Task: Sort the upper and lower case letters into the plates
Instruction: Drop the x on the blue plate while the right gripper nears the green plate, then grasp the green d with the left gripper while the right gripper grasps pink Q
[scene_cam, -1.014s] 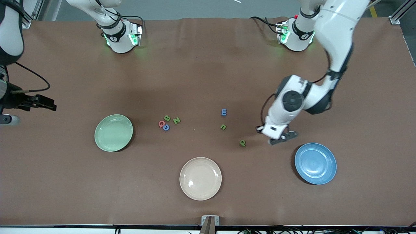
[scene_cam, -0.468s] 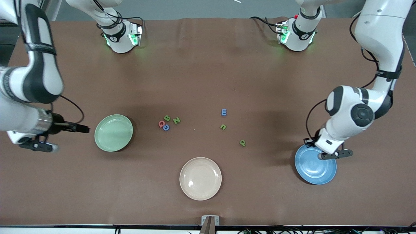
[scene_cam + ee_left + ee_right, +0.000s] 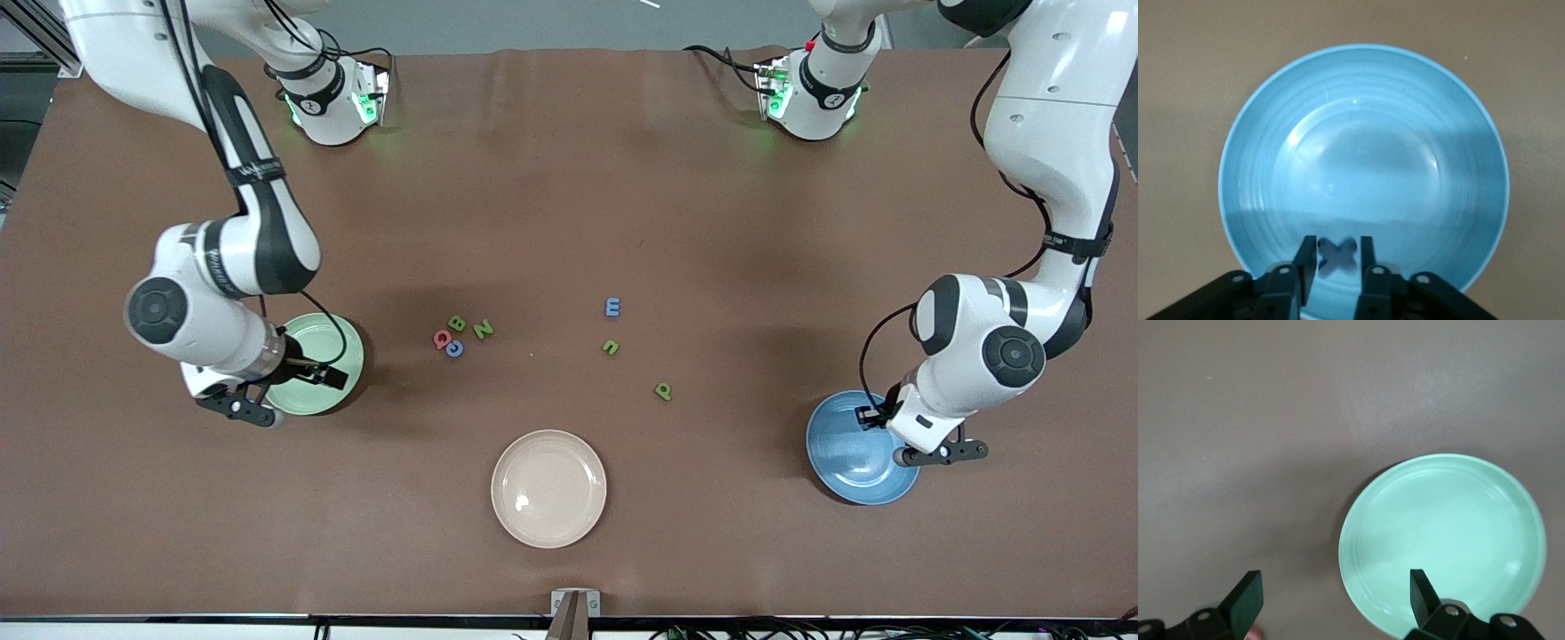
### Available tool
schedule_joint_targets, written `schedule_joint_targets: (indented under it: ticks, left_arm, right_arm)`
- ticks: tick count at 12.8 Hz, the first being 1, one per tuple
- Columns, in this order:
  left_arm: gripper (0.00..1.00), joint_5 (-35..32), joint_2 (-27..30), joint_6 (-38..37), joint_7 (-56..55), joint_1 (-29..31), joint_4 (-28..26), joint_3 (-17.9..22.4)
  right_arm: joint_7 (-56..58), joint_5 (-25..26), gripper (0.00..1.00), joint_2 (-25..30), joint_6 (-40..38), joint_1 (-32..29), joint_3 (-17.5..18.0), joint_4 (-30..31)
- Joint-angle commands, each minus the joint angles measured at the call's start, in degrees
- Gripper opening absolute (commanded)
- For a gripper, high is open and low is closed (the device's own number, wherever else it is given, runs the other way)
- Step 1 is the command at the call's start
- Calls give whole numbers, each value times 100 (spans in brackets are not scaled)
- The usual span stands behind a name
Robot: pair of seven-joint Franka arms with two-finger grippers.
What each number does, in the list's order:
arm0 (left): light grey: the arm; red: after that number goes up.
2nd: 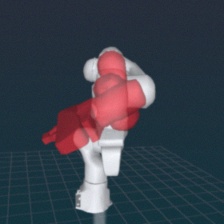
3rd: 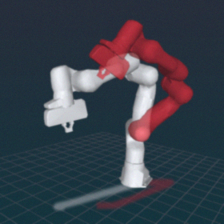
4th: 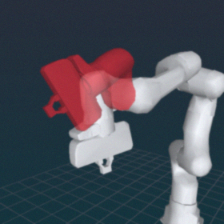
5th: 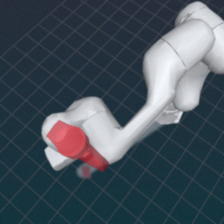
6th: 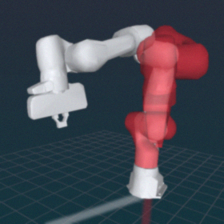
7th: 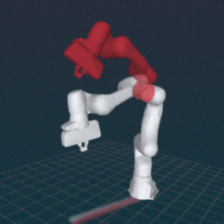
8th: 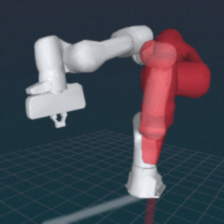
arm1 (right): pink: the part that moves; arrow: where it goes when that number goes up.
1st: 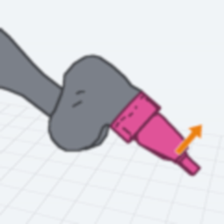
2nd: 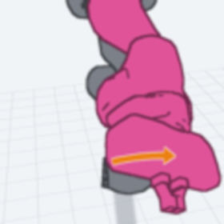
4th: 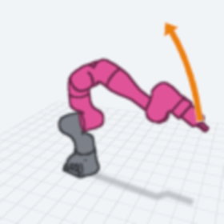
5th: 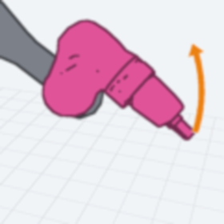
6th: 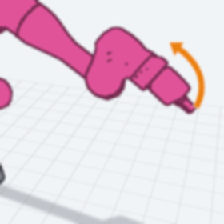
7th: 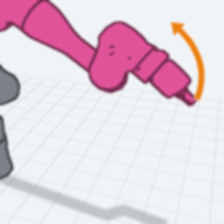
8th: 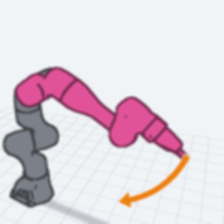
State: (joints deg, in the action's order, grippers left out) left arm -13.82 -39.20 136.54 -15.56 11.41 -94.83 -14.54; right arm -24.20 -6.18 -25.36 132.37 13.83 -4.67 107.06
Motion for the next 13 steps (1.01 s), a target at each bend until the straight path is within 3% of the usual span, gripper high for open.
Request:
schedule_joint_targets:
  ticks: [1,5,8,13]
  left_arm:
    - [100,-68,44,-49,-105,-7,167,-92]
    - [100,-42,62,-110,-1585,-409,123,-584]
    - [99,-33,-157,-101,-3098,-1157,263,-576]
    - [85,-24,-790,-101,-5462,-2115,931,-559]
  right_arm:
    - [-837,-32,95,-240,604,443,-51,210]
    - [-1578,20,93,-592,1061,954,-69,315]
    - [-1799,21,93,-742,1475,1183,-86,500]
    - [-2053,29,92,-795,1467,1420,-95,711]
